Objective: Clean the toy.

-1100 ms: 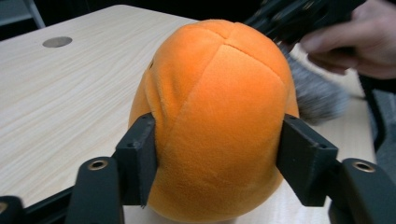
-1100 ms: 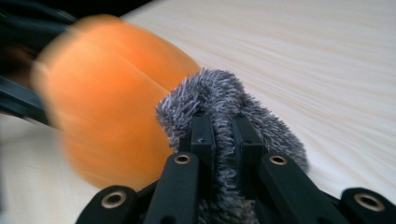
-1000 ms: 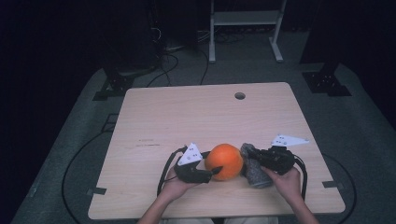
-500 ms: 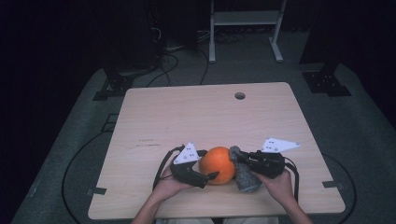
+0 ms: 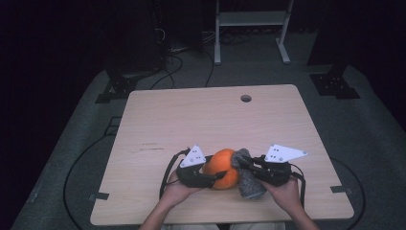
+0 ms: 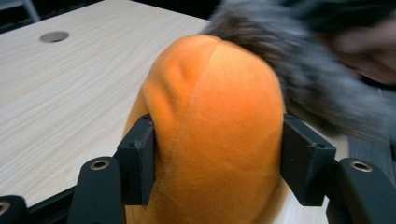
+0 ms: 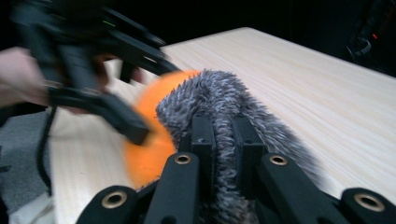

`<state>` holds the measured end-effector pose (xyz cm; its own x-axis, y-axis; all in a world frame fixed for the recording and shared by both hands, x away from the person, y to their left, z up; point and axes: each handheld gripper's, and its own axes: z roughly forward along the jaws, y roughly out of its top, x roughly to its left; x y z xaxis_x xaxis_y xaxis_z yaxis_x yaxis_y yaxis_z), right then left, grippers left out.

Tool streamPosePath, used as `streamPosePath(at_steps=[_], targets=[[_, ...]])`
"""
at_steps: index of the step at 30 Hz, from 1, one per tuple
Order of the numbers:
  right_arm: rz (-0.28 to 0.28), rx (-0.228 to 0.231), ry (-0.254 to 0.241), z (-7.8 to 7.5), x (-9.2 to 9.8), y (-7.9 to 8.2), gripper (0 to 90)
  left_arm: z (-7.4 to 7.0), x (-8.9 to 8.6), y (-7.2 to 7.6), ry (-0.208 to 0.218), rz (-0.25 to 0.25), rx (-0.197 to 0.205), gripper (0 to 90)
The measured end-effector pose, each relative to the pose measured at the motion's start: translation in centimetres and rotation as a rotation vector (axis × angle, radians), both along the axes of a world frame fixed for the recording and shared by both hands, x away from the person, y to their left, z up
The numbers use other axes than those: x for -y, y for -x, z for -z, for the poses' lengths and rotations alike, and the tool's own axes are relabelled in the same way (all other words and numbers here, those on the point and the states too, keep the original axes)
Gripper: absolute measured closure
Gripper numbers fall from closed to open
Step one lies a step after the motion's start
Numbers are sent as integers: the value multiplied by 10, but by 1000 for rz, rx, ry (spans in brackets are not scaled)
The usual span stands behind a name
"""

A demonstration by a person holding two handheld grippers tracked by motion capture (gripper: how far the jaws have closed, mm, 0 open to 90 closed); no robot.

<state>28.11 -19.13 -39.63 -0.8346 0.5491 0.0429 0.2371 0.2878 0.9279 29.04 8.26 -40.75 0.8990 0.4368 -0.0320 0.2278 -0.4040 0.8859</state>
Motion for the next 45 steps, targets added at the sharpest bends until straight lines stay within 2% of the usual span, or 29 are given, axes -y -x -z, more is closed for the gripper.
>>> streamPosePath(at_steps=[2, 4, 7, 8, 10, 14, 15, 17, 19, 21, 23, 25, 27, 28, 29, 30, 32, 34, 36, 37, 39, 41, 43, 44, 45], targets=[[7, -26, -18, 5, 5, -4, 812, 1, 1, 1, -23, 29, 1, 350], [13, -24, -2, 6, 6, -4, 812, 3, 1, -1, -19, 34, -1, 280], [14, -23, 1, 6, 5, -4, 812, 6, 1, -6, -11, -12, -6, 144], [11, -24, -2, 6, 4, -4, 812, 8, 1, -7, -11, -12, -17, 138], [3, -10, 7, 4, -1, 1, 813, 13, 3, -5, -8, -43, 13, 216], [-72, 46, 27, -4, -18, 15, 813, 14, 10, -1, -9, -114, 45, 312], [-69, 63, 62, -5, -23, 16, 813, 14, 11, 0, -14, -115, 52, 334], [-58, 68, 74, -4, -22, 14, 813, 12, 14, 2, -21, -83, 53, 340], [-41, 48, 50, -1, -13, 7, 813, 11, 13, 3, -27, -26, 47, 333], [-7, 36, 38, 1, -4, 3, 813, 12, 11, 1, -23, 11, 37, 303], [7, 26, 36, 1, 0, 3, 813, 12, 10, -1, -15, -2, 28, 250], [-7, 27, 36, 1, -3, 5, 813, 12, 11, -3, -20, -26, 29, 146], [-40, 39, 45, 0, -9, 10, 812, 14, 11, -6, -32, -32, 4, 70], [-52, 43, 47, -1, -11, 11, 812, 16, 11, -5, -26, -16, 1, 84], [-57, 51, 62, -2, -14, 13, 813, 17, 10, -2, -26, -17, 29, 177], [-44, 59, 75, -3, -14, 13, 813, 16, 10, 1, -37, -14, 50, 225], [-29, 44, 58, -3, -10, 9, 813, 14, 11, 3, -45, 9, 66, 291], [18, 20, 43, 0, 0, 2, 813, 14, 12, 3, -54, 40, 79, 286], [53, -9, 46, 4, 8, -4, 813, 16, 12, 3, -47, 60, 59, 224], [62, -25, 45, 7, 10, -7, 813, 16, 12, 3, -44, 65, 49, 178], [55, -44, 41, 9, 11, -7, 813, 18, 11, 4, -59, 65, 71, 175], [45, -26, 45, 5, 7, -3, 813, 18, 10, 6, -69, 49, 105, 235], [-12, 14, 28, -4, -2, 6, 813, 18, 12, 8, -74, 47, 123, 286], [-31, 23, 35, -7, -5, 10, 813, 18, 14, 10, -86, 55, 142, 300], [-43, 54, 66, -10, -12, 14, 813, 18, 15, 11, -96, 64, 149, 302]])
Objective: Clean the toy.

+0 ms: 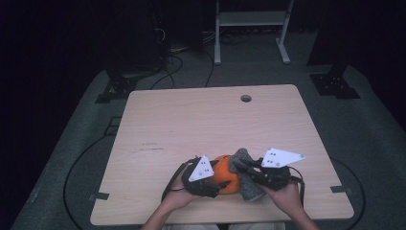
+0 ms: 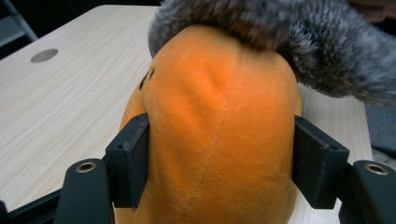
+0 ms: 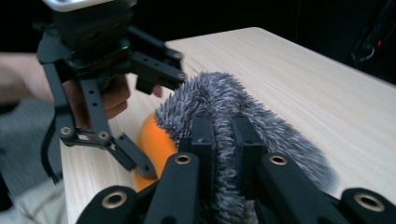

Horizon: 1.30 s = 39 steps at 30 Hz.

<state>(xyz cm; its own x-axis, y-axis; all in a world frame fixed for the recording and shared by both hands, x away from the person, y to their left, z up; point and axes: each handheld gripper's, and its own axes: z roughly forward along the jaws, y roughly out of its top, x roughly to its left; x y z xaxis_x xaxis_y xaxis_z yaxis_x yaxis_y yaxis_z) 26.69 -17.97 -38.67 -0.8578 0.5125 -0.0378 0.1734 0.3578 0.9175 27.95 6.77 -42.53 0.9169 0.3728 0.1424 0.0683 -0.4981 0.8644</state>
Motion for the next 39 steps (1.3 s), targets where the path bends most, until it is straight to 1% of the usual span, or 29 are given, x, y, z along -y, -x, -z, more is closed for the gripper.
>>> streamPosePath(at_steps=[1, 2, 4, 5, 6, 7, 8, 9, 10, 11, 13, 15, 16, 17, 19, 20, 21, 22, 24, 25, 27, 29, 30, 31, 33, 34, 35, 37, 39], targets=[[-5, 8, 11, 0, -2, 1, 813, 0, 0, 0, 1, 11, -4, 299], [-12, -1, 12, 1, -1, 0, 813, 1, -1, 0, 12, 21, -22, 279], [-10, -26, -14, 5, 6, -7, 812, 0, -4, -4, 33, 39, -68, 183], [10, -49, -16, 9, 12, -11, 812, 0, -5, -5, 40, 38, -72, 122], [10, -49, -16, 9, 12, -11, 812, 0, -6, -6, 45, 29, -72, 122], [11, -58, -26, 10, 15, -12, 813, 1, -6, -8, 44, 11, -87, 109], [16, -68, -32, 9, 16, -13, 812, 2, -6, -9, 45, 11, -90, 113], [18, -60, -32, 8, 17, -12, 813, 2, -7, -7, 47, 19, -71, 166], [17, -55, -36, 5, 16, -11, 813, 2, -7, -5, 41, 22, -37, 251], [9, -45, -38, 2, 14, -8, 813, 1, -6, -3, 34, 25, -22, 282], [-1, -25, -28, -2, 9, -4, 813, 1, -2, 2, 8, 26, 37, 343], [-4, -11, -18, -4, 4, -4, 813, -1, 0, 6, -28, 14, 95, 373], [-4, -11, -21, -4, 4, -5, 813, -2, 0, 7, -30, 8, 108, 384], [3, -16, -18, -3, 5, -7, 813, -3, -2, 5, -26, 5, 112, 394], [23, -40, -8, 5, 9, -15, 813, -3, -3, 4, -29, -8, 101, 395], [38, -57, -9, 12, 13, -20, 813, -2, -3, 3, -22, -9, 95, 394], [43, -85, -25, 14, 16, -22, 813, -2, -3, 4, -25, -7, 98, 393], [50, -96, -25, 14, 18, -23, 813, -2, -2, 4, -31, -5, 101, 391], [61, -80, -11, 10, 19, -20, 813, 0, 0, 3, -32, 6, 94, 389], [55, -71, -24, 6, 17, -18, 813, 1, 1, 4, -34, 12, 100, 389], [29, -24, -27, -1, 10, -9, 814, 4, 4, 9, -61, 24, 140, 389], [7, 26, 23, -7, -2, -2, 814, 6, 6, 13, -81, 30, 167, 386], [10, 45, 65, -7, -9, 1, 814, 6, 6, 13, -79, 28, 166, 383], [11, 44, 84, -4, -11, 0, 814, 6, 5, 13, -77, 26, 162, 379], [14, 23, 72, 1, -8, -5, 814, 7, 4, 12, -70, 27, 155, 372], [26, -1, 58, 5, -2, -10, 813, 7, 4, 11, -67, 29, 154, 371], [44, -7, 58, 7, 2, -13, 813, 7, 4, 10, -66, 30, 153, 369], [81, -8, 79, 11, 9, -15, 813, 7, 2, 9, -59, 28, 144, 365], [94, -29, 66, 14, 17, -18, 813, 7, 0, 8, -44, 20, 132, 356]])
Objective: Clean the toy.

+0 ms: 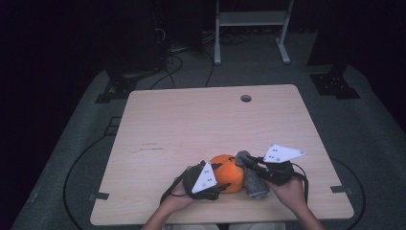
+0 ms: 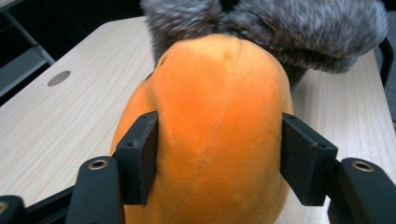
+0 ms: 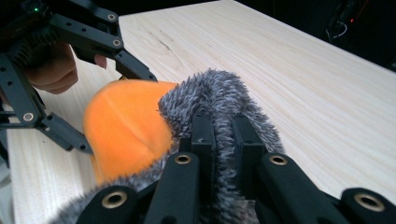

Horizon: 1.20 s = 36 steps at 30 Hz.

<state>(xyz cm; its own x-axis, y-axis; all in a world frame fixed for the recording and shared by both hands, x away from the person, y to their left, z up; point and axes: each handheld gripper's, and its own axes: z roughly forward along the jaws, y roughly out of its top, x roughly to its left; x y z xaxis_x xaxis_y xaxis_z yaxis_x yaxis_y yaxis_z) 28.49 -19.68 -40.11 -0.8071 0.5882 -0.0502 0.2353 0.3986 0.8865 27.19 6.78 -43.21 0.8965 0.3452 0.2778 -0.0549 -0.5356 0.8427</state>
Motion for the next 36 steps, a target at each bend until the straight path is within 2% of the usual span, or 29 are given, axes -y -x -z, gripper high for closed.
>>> streamPosePath(at_steps=[2, 4, 5, 6, 8, 10, 11, 13, 15, 17, 18, 19, 21, 22, 24, 26, 28, 29, 31, 32, 34, 36], targets=[[-1, -14, -23, 0, 4, 0, 813, 0, -2, -4, 32, -15, -27, 341], [-32, -21, -72, -3, 5, 2, 813, 0, -6, -7, 65, -36, -57, 333], [-64, -30, -101, -5, 3, 3, 813, 0, -8, -10, 79, -45, -76, 331], [-78, -30, -103, -4, 1, 4, 813, 0, -10, -12, 89, -48, -91, 331], [-66, -22, -70, 0, -2, 3, 813, 1, -12, -15, 104, -60, -117, 330], [-38, -56, -84, 6, 2, -3, 813, 0, -14, -17, 119, -78, -136, 329], [-6, -74, -71, 10, 5, -7, 814, 0, -15, -18, 126, -83, -145, 325], [8, -97, -89, 14, 8, -8, 813, 0, -16, -20, 131, -87, -156, 320], [1, -67, -84, 9, 4, -3, 814, 0, -16, -21, 144, -104, -166, 319], [-46, -41, -111, 2, -1, 3, 813, 0, -16, -23, 163, -122, -184, 319], [-56, -32, -108, 0, -3, 5, 813, 0, -17, -25, 177, -126, -200, 316], [-67, -15, -84, 0, -8, 6, 813, 0, -18, -26, 180, -123, -205, 289], [-69, -21, -83, 4, -9, 3, 813, 1, -18, -27, 180, -104, -212, 209], [-65, -40, -99, 6, -7, 0, 813, 2, -18, -28, 168, -92, -220, 153], [-45, -36, -90, 9, -5, -2, 813, 5, -15, -28, 116, -98, -196, 105], [-35, -44, -90, 10, -2, -5, 813, 6, -13, -27, 111, -99, -171, 162], [-11, -46, -86, 12, 2, -7, 813, 4, -13, -26, 115, -109, -158, 258], [5, -66, -98, 13, 6, -9, 813, 4, -13, -25, 112, -109, -154, 286], [23, -63, -94, 10, 9, -7, 813, 3, -13, -24, 119, -118, -150, 322], [18, -57, -105, 8, 9, -5, 813, 2, -13, -24, 129, -125, -157, 332], [-25, -25, -130, 0, 4, 3, 813, 2, -13, -25, 143, -132, -171, 350], [-67, 13, -94, -5, -8, 10, 813, 1, -14, -27, 159, -140, -198, 365]])
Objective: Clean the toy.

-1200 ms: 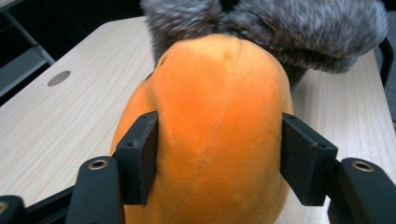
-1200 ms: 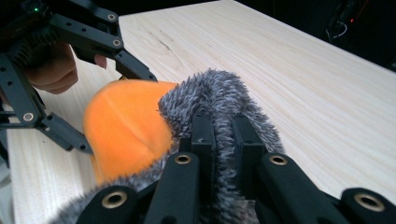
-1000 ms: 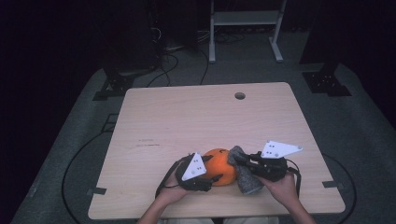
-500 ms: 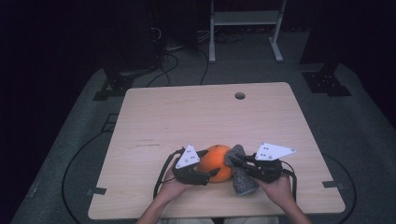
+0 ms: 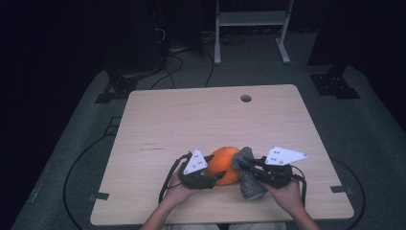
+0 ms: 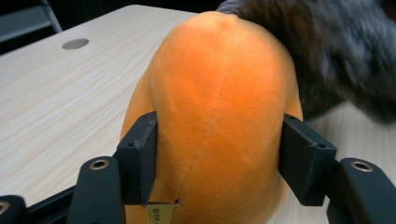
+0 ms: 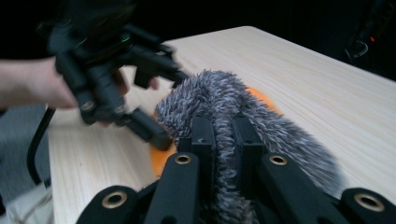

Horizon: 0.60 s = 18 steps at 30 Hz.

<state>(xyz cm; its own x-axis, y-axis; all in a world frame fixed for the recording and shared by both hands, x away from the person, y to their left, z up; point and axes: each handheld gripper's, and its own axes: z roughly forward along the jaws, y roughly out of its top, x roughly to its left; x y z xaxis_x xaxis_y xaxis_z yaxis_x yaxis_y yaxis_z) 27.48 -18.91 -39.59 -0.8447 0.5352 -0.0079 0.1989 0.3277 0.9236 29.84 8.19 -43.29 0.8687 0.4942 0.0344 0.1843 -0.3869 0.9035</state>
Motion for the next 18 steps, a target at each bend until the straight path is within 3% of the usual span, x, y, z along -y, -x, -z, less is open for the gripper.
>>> streamPosePath(at_steps=[2, 4, 6, 8, 11, 15, 18], targets=[[-5, 8, 28, 4, -5, -1, 813, 1, -4, -3, 40, -11, -39, 370], [12, -25, 21, 12, 0, -8, 813, 1, -7, -6, 79, -29, -76, 377], [62, -48, 41, 15, 8, -14, 813, -1, -10, -8, 107, -48, -87, 377], [79, -57, 30, 13, 12, -14, 813, -3, -11, -8, 120, -59, -90, 379], [35, -11, -3, -1, 5, -3, 813, -4, -4, -2, 62, -55, -56, 383], [-12, 43, 61, -7, -16, 7, 813, -6, 7, 7, -3, -34, -5, 385], [1, 23, 75, 1, -11, 1, 814, -6, 10, 9, -29, -31, 16, 387]])
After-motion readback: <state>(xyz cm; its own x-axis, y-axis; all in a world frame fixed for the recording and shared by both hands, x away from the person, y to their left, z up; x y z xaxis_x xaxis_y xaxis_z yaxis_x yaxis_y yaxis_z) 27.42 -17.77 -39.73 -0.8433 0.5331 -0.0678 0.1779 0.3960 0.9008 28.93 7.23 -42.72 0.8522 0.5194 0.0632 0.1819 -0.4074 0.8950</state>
